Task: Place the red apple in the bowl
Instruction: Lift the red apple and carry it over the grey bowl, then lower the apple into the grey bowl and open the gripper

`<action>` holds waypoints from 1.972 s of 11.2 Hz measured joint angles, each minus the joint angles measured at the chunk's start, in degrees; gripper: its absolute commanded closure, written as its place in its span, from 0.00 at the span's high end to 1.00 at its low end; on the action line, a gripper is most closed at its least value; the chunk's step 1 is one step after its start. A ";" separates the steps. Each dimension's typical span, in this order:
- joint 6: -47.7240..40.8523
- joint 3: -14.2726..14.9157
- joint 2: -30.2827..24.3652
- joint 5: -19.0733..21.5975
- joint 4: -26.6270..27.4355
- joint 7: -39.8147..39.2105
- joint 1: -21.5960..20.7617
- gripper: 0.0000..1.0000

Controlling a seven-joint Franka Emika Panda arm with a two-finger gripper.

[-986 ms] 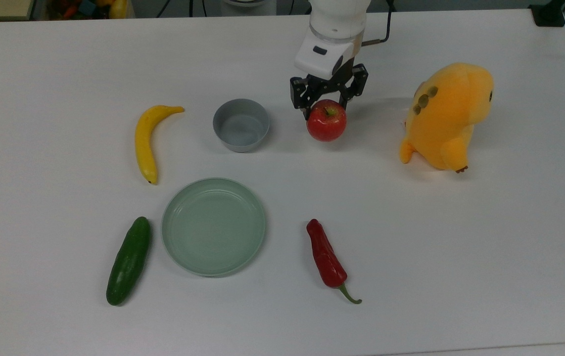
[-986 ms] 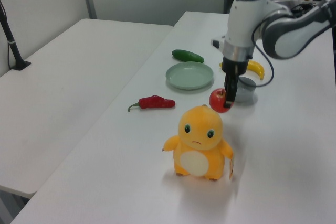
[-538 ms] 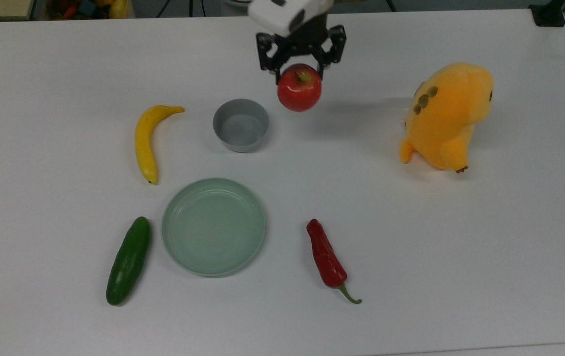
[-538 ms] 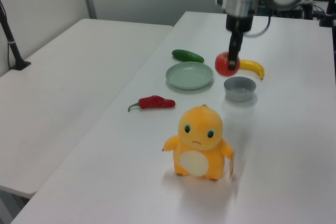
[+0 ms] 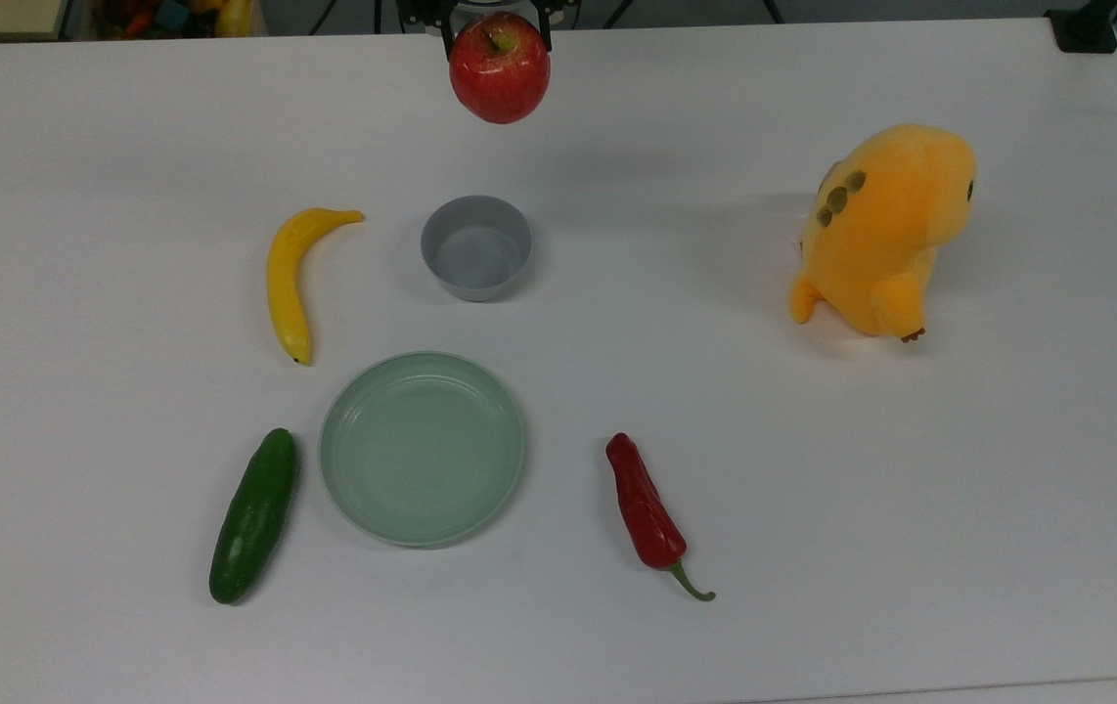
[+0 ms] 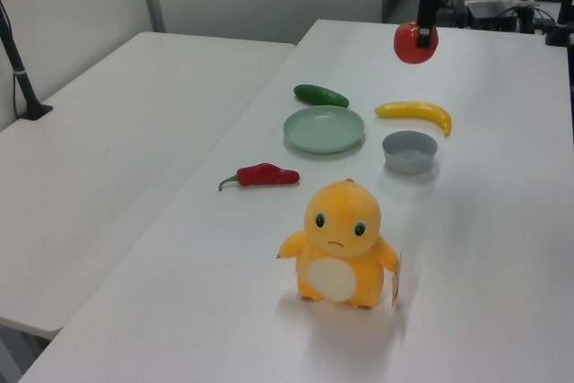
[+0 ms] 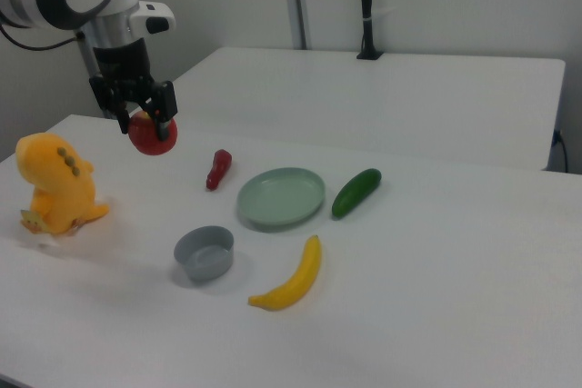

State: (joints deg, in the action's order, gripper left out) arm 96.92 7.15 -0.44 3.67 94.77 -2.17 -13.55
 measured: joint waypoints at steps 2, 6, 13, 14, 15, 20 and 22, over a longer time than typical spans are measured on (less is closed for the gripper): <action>-2.07 0.00 0.10 0.00 0.06 -0.16 -0.12 0.47; -2.32 1.12 0.74 0.00 2.79 -6.44 0.76 0.49; 18.44 1.40 2.84 -0.54 17.54 -7.52 1.02 0.49; 21.66 1.40 3.67 -0.57 19.17 -7.52 1.02 0.49; 24.81 1.40 4.61 -0.58 20.47 -7.52 1.01 0.49; 36.95 1.39 7.28 -0.58 27.31 -7.39 0.71 0.49; 37.27 1.39 7.84 -0.58 27.73 -7.39 0.66 0.70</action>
State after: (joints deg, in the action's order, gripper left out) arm 134.18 8.55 7.40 3.09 122.50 -9.56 -12.89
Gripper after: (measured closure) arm 0.251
